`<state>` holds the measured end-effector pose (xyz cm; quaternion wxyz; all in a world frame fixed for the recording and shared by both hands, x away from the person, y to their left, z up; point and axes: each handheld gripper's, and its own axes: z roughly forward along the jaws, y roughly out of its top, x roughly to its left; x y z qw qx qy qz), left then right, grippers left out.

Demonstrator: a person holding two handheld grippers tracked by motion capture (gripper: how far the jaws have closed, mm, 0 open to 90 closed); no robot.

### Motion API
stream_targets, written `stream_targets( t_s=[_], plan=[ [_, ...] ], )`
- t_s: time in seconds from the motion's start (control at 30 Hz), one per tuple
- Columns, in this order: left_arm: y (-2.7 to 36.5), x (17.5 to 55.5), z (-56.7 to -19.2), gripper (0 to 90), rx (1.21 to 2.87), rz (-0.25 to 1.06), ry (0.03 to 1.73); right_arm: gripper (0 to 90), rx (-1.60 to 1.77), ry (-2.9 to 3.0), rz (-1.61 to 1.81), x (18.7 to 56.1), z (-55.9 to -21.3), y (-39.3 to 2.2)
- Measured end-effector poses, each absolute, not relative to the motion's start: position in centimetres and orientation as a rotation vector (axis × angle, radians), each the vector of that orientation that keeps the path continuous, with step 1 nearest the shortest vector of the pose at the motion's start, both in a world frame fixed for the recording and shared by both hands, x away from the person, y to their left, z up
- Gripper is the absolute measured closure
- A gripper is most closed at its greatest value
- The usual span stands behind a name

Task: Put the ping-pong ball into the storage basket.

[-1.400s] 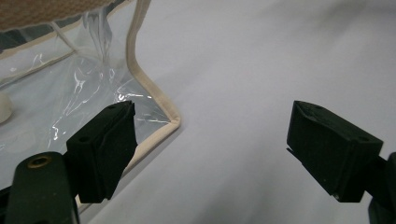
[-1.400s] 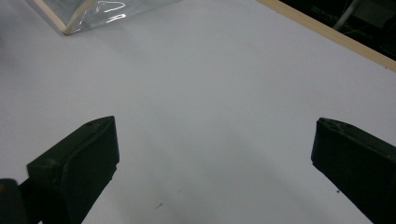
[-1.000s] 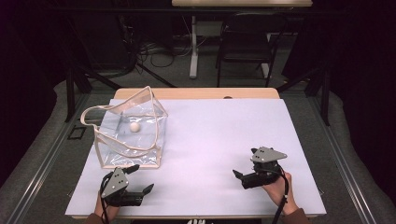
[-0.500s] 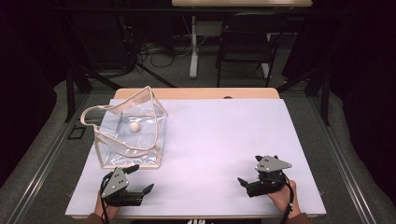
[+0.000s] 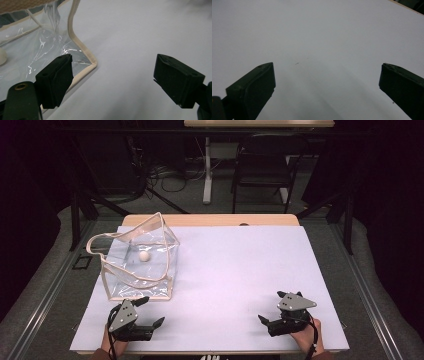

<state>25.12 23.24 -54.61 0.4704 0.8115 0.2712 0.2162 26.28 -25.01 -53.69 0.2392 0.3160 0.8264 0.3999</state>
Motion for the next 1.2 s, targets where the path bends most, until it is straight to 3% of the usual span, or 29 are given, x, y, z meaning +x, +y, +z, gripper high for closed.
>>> stream_targets(
  t_s=[1.2],
  plan=[
    [23.1, 25.2, -54.8, 16.1, 2.001, 0.531, 0.663, 0.1, 0.924, 2.187, 1.098, 25.1, -55.3, -27.6]
  ],
)
